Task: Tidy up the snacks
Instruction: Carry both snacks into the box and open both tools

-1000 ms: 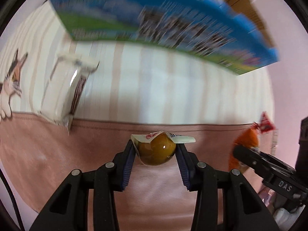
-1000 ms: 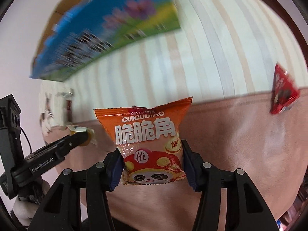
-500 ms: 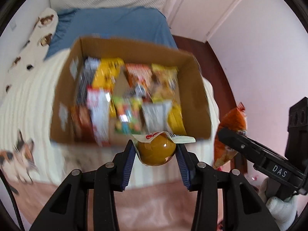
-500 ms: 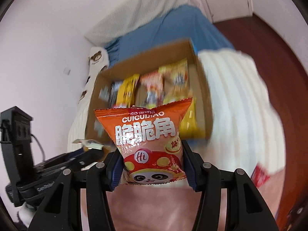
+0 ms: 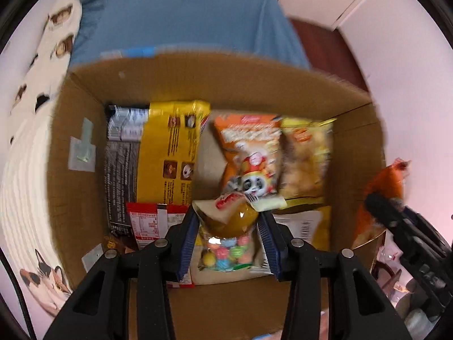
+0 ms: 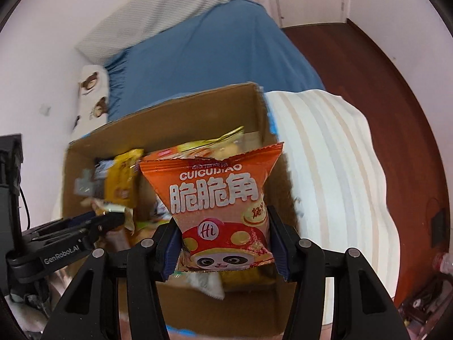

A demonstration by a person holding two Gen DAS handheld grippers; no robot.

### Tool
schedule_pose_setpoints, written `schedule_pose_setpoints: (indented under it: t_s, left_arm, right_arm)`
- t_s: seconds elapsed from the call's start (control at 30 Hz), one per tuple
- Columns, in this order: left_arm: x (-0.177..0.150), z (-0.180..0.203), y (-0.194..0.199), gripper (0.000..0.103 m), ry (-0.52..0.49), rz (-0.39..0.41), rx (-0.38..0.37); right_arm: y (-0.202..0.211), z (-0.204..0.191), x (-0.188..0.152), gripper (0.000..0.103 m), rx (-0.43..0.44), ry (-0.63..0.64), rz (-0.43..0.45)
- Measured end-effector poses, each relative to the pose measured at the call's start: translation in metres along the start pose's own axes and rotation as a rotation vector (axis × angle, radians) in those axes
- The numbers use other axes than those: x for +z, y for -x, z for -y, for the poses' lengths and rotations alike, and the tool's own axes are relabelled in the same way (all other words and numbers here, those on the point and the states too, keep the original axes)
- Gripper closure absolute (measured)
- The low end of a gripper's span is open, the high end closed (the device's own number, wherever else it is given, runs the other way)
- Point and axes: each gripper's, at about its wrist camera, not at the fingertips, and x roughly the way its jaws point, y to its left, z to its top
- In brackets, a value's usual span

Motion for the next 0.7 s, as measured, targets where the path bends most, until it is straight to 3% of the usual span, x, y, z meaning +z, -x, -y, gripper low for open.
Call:
schedule_pose_setpoints:
  t_s: [0.07,0.13,0.2,0.33,0.4,0.63,0.7]
  left_arm:
    - [0.009,-0.004,-0.010,0.063,0.003,-0.013,0.023]
    - [0.014,-0.003,-0.011,0.051,-0.021,0.015,0.064]
    - [0.015,-0.002,-0.011,0.035,-0.034,0.031,0.087]
    - [0.011,0.000,-0.004,0.032,-0.062,0.087,0.124]
    - [0.004,0.002,0.002,0.020,-0.078,0.119,0.145]
    - [-0.025,0.003,0.026,0.012,-0.082,0.165,0.125]
    - [-0.036,0.003,0.038,0.004,-0.082,0.193,0.118]
  right_arm:
    - [-0.011,0.001,0.005,0.018,-0.015,-0.003,-0.018]
    - [-0.017,0.001,0.007,0.011,-0.003,0.002,-0.025]
    - [-0.019,-0.002,0.006,0.010,-0.014,0.019,-0.028]
    - [-0.019,-0.009,0.002,0.004,-0.039,0.057,-0.026]
    - [-0.017,-0.012,-0.002,0.003,-0.054,0.067,-0.020]
    - [0.002,-0.016,-0.018,0.002,-0.090,0.105,0.030]
    - [0.009,-0.018,-0.025,0.002,-0.081,0.113,0.037]
